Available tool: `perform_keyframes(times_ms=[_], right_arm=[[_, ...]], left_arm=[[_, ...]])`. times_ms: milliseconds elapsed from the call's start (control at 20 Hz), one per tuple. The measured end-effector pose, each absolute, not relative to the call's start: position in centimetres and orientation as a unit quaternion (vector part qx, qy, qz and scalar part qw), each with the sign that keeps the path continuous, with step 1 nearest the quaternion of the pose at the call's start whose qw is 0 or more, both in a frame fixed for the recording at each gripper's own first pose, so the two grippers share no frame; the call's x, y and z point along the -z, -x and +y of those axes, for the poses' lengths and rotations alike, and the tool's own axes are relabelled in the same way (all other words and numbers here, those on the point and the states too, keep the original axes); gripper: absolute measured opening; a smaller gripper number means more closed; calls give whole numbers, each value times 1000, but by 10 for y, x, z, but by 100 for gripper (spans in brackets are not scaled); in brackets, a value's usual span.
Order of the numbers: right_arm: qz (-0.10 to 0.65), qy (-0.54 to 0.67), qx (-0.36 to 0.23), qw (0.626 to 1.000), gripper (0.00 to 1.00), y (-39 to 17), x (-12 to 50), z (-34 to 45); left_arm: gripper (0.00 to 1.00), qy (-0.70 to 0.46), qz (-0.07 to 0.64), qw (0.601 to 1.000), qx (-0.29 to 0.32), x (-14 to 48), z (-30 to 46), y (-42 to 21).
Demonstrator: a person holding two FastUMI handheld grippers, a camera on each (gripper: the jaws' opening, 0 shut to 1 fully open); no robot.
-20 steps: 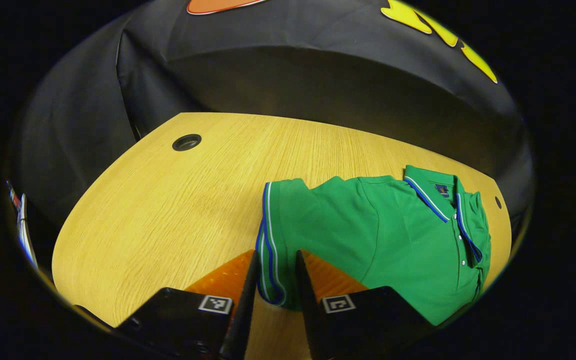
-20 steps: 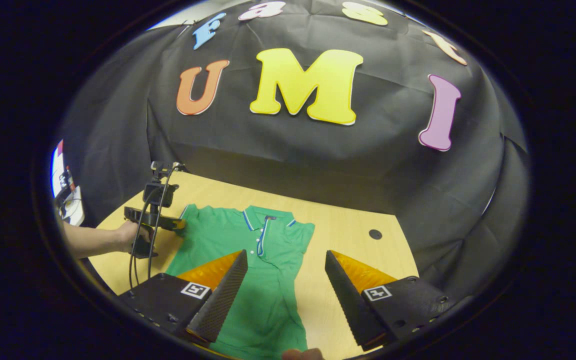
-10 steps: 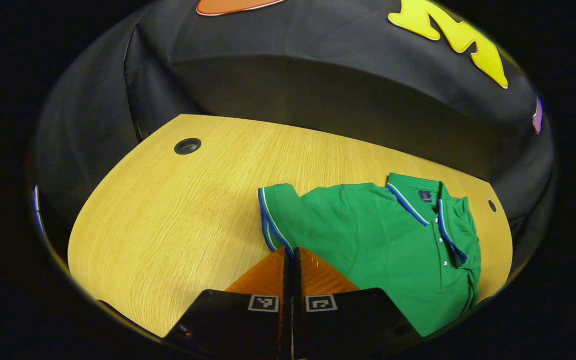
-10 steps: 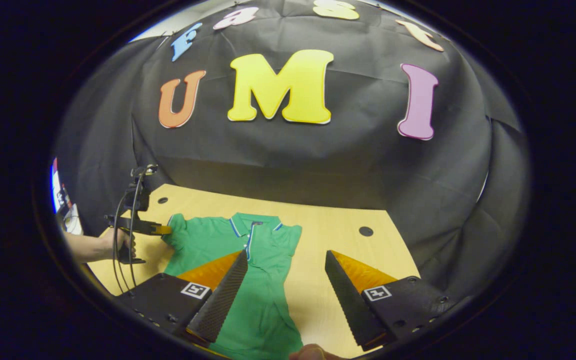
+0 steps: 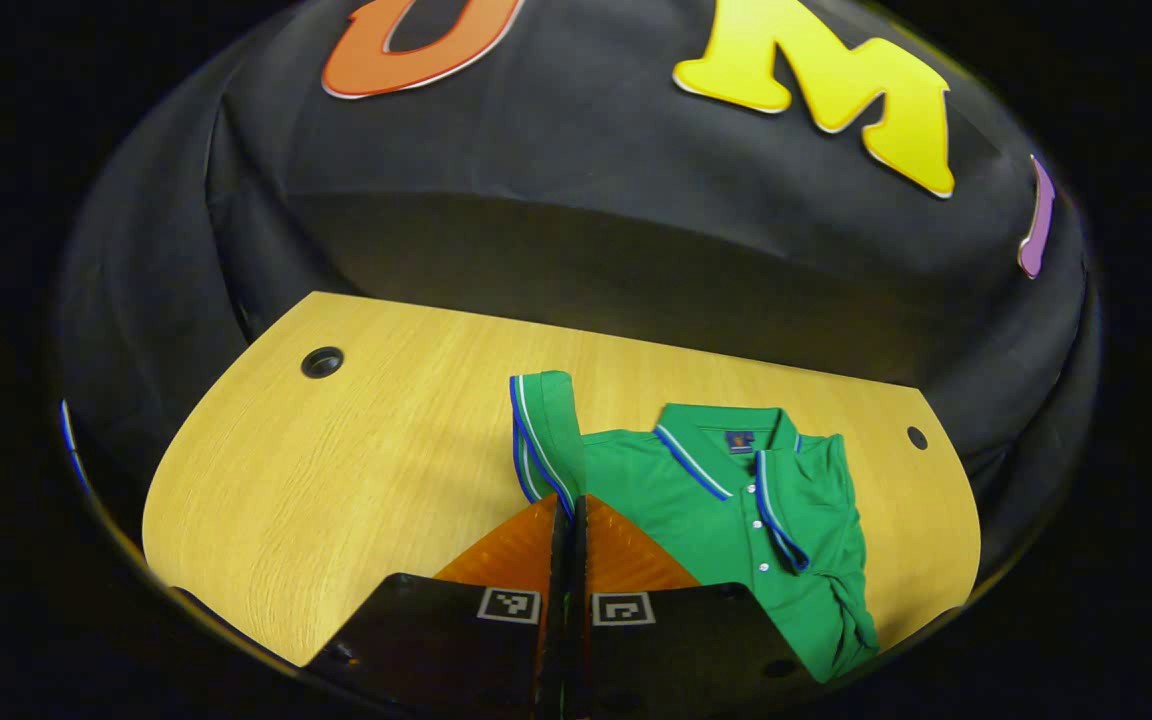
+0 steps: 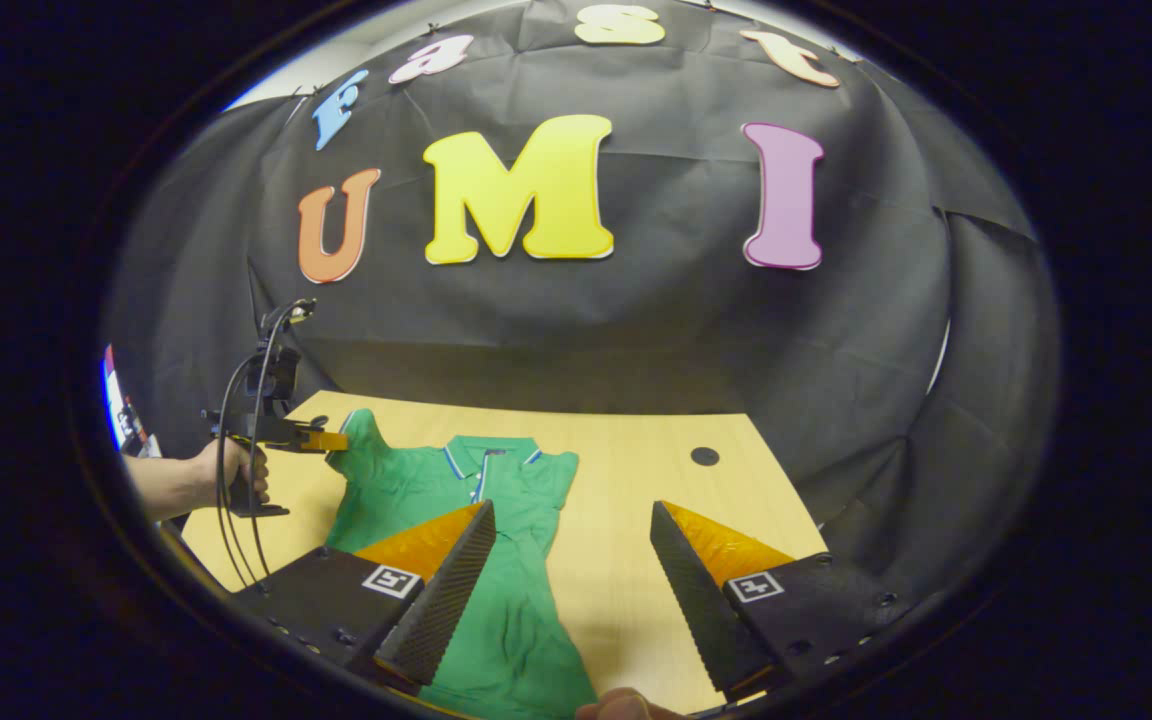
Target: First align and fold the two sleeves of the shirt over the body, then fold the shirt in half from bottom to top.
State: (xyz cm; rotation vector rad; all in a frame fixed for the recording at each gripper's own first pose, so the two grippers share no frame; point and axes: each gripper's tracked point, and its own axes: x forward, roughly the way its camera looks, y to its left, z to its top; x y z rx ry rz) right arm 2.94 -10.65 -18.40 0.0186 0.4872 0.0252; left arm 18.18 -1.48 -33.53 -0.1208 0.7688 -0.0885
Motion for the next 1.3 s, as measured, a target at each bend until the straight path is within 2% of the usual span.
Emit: perform_keyframes(times_ms=[300,500,550,600,650,700,750,1050,1300], right_arm=[[246,-22,45,968,95,-3,184,-165],[248,-33,69,966,95,8,185,-187],[249,-35,69,965,94,9,185,-188],[249,-36,68,965,95,8,186,-188],[249,-36,65,966,95,8,187,-186],[248,-36,61,966,95,6,186,-183],[247,-39,55,967,95,4,185,-177],[247,-26,-4,969,94,-6,188,-131],[253,6,-49,966,95,4,187,-105]], left_arm=[[8,43,389,917,76,347,-104,-192],[16,55,398,912,82,353,-134,-187],[36,54,393,915,76,354,-134,-189],[51,55,389,917,73,349,-132,-189],[77,53,386,919,64,345,-129,-186],[72,51,383,921,57,341,-123,-184],[100,49,381,922,46,335,-116,-180],[100,46,348,936,37,293,-84,-143],[100,42,299,952,59,239,-59,-82]])
